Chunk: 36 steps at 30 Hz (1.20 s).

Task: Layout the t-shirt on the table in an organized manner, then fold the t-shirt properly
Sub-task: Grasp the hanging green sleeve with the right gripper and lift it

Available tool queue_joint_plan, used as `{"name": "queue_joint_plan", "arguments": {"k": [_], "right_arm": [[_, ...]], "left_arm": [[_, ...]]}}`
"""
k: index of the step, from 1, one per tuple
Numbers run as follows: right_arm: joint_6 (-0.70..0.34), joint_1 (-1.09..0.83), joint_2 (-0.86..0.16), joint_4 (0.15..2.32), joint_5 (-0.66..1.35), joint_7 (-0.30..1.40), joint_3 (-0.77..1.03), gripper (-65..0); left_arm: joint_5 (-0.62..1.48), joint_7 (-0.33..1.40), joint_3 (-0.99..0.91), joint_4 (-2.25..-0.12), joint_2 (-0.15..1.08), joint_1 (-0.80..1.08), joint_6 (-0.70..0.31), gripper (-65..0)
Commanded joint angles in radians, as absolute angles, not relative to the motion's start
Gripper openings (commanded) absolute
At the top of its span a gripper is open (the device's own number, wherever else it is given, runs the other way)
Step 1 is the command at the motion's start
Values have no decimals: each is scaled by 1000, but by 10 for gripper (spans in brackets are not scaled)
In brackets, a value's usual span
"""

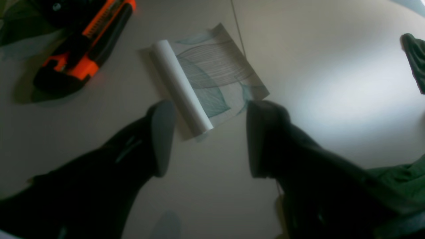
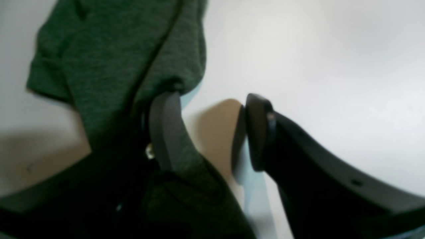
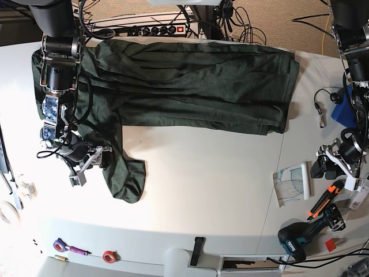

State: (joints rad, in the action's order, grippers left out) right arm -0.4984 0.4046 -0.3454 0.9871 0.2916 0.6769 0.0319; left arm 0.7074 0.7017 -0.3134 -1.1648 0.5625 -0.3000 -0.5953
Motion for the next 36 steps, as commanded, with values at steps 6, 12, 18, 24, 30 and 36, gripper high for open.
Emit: {"name": "queue_joint_plan", "arguments": {"k": [6, 12, 18, 24, 30, 36], "right_arm": [[-505, 432, -357, 1000, 307, 623, 62, -340], [-595, 432, -329, 1002, 392, 590, 224, -340], [-650, 432, -247, 1001, 435, 614, 328, -340], [-604, 432, -199, 1001, 389, 613, 326, -340], [-507, 432, -199, 999, 313, 624, 326, -341], [-516, 433, -199, 999, 315, 624, 326, -502]], "left_arm": [[725, 681, -319, -1179, 584, -321, -598, -296], [725, 681, -319, -1179, 585, -313, -599, -296], [726, 680, -319, -1179, 584, -313, -599, -296], [725, 680, -319, -1179, 585, -313, -599, -296], [727, 680, -319, -1179, 584, -313, -599, -296], [733, 680, -319, -1179, 574, -313, -599, -297]]}}
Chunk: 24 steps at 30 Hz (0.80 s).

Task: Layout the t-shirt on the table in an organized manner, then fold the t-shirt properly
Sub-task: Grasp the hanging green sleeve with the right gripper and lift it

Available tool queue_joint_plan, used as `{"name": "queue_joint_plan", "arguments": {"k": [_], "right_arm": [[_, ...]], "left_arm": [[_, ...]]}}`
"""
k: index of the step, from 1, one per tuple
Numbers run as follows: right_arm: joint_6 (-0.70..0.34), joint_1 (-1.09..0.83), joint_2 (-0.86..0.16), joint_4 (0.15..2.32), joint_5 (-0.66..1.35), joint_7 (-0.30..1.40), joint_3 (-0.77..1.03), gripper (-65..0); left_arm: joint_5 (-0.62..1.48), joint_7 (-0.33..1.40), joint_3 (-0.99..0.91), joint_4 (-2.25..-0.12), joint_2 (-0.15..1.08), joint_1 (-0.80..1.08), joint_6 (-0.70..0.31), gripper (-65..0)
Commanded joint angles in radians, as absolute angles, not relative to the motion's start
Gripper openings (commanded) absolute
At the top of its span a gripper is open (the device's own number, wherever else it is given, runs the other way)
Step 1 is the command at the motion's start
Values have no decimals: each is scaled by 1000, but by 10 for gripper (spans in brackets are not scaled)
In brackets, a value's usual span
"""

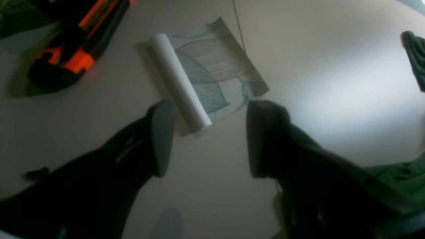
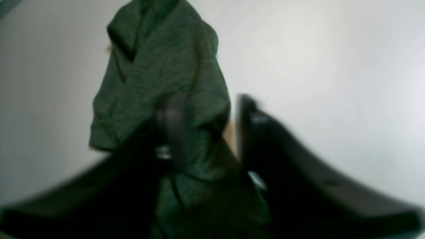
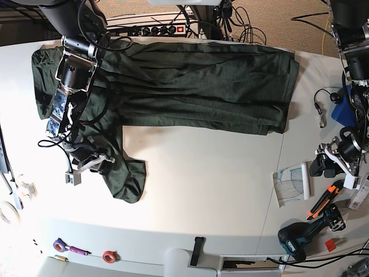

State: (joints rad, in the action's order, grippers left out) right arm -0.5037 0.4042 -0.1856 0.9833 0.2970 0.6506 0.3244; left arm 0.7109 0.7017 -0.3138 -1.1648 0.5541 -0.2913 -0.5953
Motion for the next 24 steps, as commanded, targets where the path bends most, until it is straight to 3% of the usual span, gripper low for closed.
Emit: {"name": "queue_joint_plan", "arguments": {"k": [1, 2, 7, 14, 24], "right_arm": [[-528, 433, -199, 999, 324, 624, 326, -587], [-547, 433, -199, 999, 338, 625, 326, -650], [-698, 432, -200, 1008, 495, 664, 329, -650], [-698, 379, -197, 1179, 793, 955, 328, -650], [-698, 88, -197, 1680, 993, 1118, 328, -650]], "left_arm": [[737, 680, -319, -1179, 573, -313, -599, -306], [737, 680, -319, -1179, 568, -313, -598, -327], [736, 682, -319, -1179, 521, -313, -599, -492], [736, 687, -319, -1179, 471, -313, -602, -500], [736, 688, -319, -1179, 471, -313, -602, -500]]}}
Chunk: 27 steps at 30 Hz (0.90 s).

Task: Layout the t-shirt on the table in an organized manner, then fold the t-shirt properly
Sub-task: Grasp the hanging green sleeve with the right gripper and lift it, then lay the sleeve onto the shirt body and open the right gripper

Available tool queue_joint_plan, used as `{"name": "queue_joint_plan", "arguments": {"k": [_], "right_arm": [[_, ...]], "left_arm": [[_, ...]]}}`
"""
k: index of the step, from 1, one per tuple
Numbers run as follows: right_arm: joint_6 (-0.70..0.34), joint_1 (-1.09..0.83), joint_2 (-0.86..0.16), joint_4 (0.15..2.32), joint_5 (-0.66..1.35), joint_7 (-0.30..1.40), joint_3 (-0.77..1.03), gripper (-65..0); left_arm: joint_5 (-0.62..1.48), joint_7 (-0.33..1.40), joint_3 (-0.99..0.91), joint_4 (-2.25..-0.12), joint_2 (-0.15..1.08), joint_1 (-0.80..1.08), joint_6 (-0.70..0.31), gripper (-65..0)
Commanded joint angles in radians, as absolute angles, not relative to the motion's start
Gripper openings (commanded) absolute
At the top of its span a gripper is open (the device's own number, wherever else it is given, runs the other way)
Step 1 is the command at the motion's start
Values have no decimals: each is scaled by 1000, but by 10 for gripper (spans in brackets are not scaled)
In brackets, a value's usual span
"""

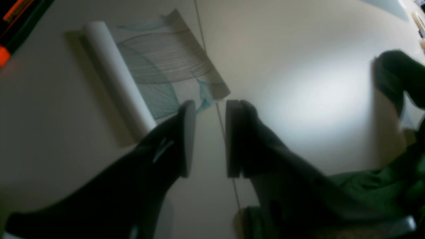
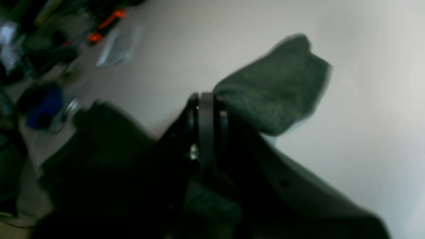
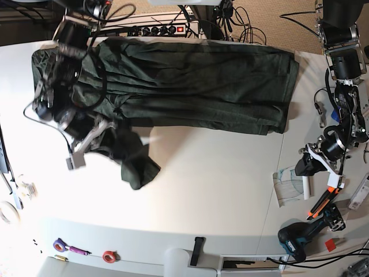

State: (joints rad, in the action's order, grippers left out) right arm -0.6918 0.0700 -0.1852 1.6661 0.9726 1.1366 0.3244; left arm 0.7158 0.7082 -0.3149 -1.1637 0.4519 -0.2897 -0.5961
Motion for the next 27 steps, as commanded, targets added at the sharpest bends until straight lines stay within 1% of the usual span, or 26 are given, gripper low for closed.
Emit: {"name": "queue_joint_plan", "arguments": {"k": [1, 7, 12, 19, 26, 27], "right_arm": [[-698, 56, -197, 1713, 1021, 1122, 328, -650], [-698, -93, -194, 1872, 1119, 1153, 305, -650], [-698, -155, -194, 1943, 1117, 1153, 195, -650], [-698, -157, -194, 1944, 958, 1129, -20, -650], [-698, -158, -194, 1944, 799, 1101, -105, -650], [-698, -158, -194, 1944, 799, 1098, -105, -573]], "left_arm": [[736, 688, -319, -1179, 471, -313, -602, -500], [733, 691, -319, -1179, 470, -313, -602, -500], [733, 691, -319, -1179, 470, -313, -602, -500], [733, 691, -319, -1179, 471, -313, -602, -500], [733, 691, -319, -1179, 470, -313, -602, -500], [733, 691, -319, -1179, 470, -313, -602, -500]]}}
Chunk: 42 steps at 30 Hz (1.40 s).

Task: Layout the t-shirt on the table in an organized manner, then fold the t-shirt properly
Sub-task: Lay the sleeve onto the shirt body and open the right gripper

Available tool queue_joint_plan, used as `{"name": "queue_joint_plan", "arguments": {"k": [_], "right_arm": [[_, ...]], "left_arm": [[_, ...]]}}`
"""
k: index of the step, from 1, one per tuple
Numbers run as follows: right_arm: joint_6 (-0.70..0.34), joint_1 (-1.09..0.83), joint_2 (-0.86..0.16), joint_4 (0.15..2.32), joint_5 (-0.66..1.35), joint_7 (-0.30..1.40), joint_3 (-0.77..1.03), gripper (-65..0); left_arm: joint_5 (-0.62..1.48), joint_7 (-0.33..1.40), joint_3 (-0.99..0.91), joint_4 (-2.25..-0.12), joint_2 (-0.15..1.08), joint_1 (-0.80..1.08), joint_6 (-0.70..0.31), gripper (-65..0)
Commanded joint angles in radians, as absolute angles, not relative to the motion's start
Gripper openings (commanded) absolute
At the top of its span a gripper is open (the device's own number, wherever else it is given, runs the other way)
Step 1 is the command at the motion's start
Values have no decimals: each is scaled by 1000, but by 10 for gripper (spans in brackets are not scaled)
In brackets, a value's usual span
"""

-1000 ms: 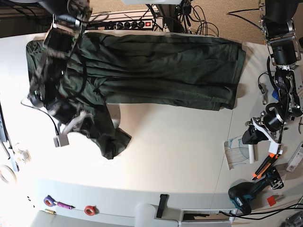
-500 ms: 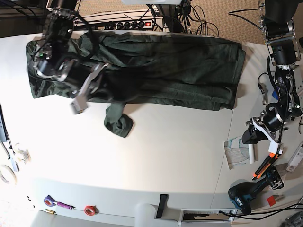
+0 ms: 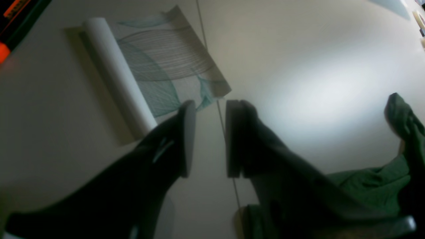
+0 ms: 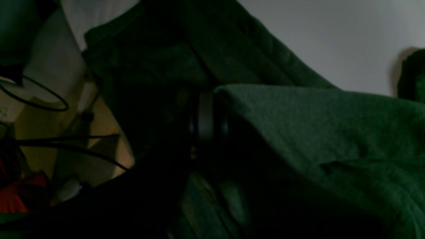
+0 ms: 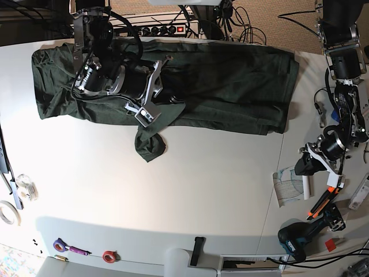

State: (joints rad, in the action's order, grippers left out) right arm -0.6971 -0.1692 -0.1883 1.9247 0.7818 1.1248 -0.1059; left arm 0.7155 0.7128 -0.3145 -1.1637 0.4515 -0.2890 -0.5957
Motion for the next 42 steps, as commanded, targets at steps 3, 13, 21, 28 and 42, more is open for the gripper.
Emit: {"name": "queue_joint_plan", "arguments": {"k": [3, 13, 21, 28, 42], "right_arm": [[-698, -158, -193, 1944, 799, 1071, -105, -383], [-676, -18, -193, 1938, 454, 823, -10, -382], [-569, 155, -194, 1608, 392, 768, 54, -380], [-598, 268, -187, 1259, 534, 859, 52, -333], [-698, 282, -138, 1128, 853, 1000, 52, -650]], "left_arm": [[733, 691, -319, -1179, 467, -313, -602, -500], [733, 691, -319, -1179, 463, -313, -602, -500], [736, 690, -319, -1179, 462, -313, -602, -500], [736, 690, -319, -1179, 462, -313, -603, -500], [731, 687, -319, -1179, 448, -313, -603, -500]]}}
